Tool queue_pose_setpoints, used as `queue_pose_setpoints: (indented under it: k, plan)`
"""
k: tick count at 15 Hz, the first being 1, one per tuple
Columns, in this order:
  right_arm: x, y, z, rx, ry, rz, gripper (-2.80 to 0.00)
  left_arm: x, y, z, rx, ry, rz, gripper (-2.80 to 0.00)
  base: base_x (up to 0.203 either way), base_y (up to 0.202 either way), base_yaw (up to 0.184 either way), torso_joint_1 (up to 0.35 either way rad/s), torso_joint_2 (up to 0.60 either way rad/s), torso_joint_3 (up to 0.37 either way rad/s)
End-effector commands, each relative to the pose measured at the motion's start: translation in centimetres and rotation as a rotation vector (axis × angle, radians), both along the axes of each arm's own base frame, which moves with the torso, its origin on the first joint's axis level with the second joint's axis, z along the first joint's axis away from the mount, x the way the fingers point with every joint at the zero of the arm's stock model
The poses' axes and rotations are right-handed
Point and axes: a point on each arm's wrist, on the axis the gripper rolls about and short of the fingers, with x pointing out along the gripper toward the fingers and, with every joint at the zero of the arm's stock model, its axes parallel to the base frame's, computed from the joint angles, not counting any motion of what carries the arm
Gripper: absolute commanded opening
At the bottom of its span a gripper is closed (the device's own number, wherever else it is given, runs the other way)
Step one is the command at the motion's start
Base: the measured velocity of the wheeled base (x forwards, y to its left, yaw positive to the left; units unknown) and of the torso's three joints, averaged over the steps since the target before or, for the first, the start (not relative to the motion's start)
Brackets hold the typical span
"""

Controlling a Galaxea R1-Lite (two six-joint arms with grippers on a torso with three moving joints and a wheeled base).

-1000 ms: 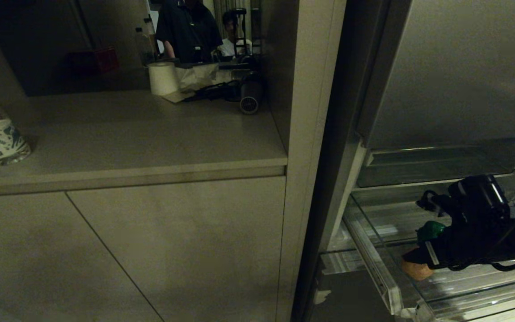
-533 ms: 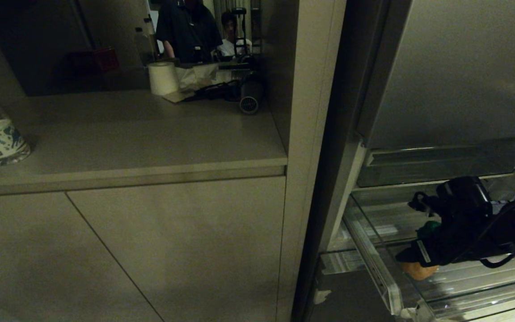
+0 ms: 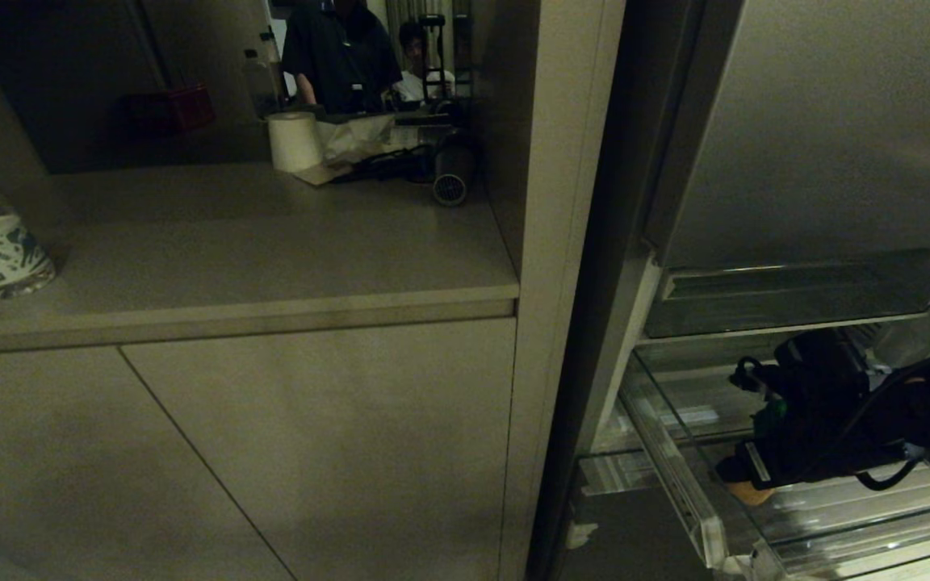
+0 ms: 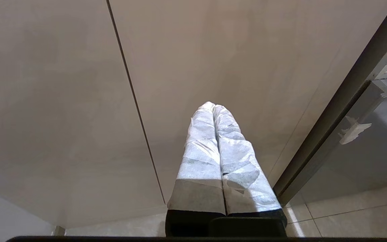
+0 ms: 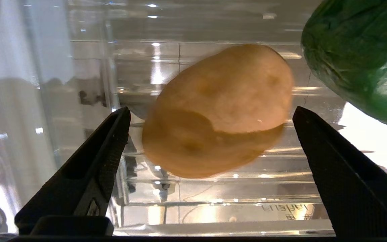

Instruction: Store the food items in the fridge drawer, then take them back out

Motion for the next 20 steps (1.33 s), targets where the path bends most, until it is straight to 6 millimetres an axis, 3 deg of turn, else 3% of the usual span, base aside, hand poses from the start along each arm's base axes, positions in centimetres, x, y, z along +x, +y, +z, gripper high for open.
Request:
queue_pose_setpoints:
  k: [1, 20]
  plan:
    - [0.25, -0.08, -0.49, 0.001, 0.015, -0.003, 0.0, 0.0, 0.0, 0.0, 0.0, 0.0, 0.0, -2.8, 0.0, 0.0, 0.0, 0.0, 0.0, 0.0]
    - [1.23, -0.02, -1.26, 0.003, 0.029, -0.006, 0.0, 0.0, 0.0, 0.0, 0.0, 0.0, 0.0, -2.8, 0.0, 0.0, 0.0, 0.0, 0.0, 0.0]
